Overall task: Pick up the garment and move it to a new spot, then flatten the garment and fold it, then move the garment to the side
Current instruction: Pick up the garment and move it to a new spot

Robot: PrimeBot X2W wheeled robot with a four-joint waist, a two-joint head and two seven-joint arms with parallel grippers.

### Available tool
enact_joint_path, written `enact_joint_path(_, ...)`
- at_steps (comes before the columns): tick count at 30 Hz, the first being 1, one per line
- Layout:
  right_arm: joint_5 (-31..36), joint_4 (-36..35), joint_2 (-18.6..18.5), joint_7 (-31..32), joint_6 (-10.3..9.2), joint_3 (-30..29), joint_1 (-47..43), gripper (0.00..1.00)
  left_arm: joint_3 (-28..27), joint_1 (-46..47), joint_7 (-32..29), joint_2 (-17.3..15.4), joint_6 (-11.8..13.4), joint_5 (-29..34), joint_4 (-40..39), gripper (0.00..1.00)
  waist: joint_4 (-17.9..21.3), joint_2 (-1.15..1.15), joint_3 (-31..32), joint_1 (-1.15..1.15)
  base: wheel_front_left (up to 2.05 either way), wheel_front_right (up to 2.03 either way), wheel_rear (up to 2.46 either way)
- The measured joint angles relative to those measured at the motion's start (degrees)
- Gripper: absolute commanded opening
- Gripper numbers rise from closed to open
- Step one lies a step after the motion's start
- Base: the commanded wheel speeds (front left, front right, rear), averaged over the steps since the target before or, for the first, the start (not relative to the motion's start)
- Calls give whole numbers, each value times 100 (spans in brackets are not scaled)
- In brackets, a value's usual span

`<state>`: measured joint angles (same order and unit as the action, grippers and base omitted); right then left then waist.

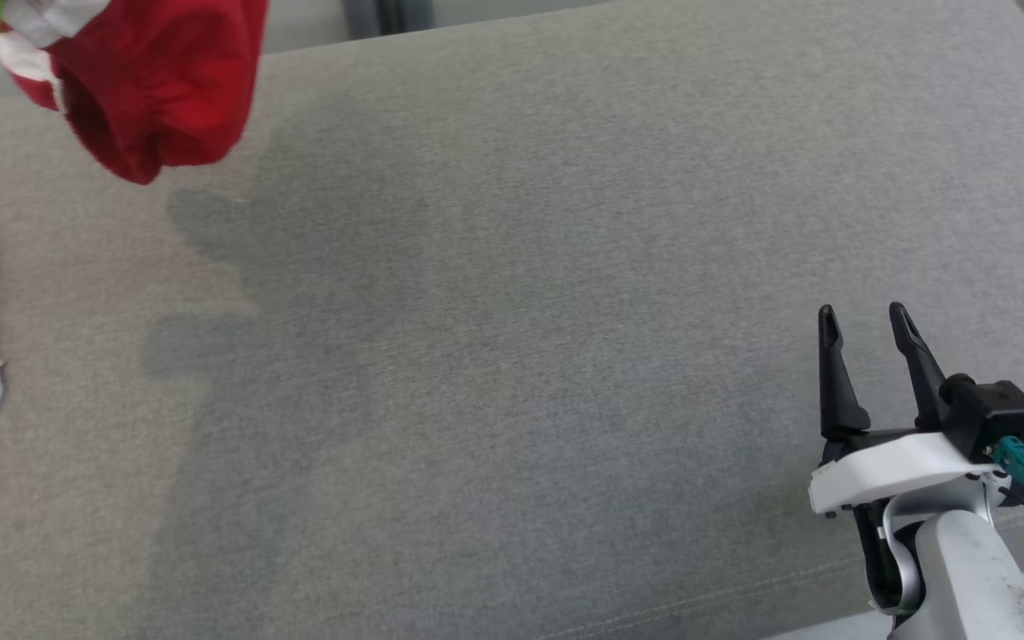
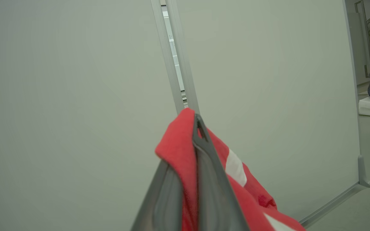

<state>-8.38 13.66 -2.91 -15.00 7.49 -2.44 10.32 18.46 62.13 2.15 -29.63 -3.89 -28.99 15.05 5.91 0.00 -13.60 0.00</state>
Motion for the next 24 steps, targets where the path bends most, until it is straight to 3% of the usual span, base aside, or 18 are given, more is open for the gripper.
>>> enact_joint_path(9,-271,-82,-1,-4,0,103,19,100,401,-40,-229,413,82,3,-223,0,803,0,-101,0,0,0,0)
enact_joint_path(13,-377,-107,-1,-4,-1,124,19,100,541,-673,-23,624,196,-43,-47,0,1104,0,-238,0,0,0,0)
enact_joint_path(24,-456,-75,3,-4,0,331,81,100,704,-2613,753,1141,396,-465,754,0,1102,0,-285,0,0,0,0)
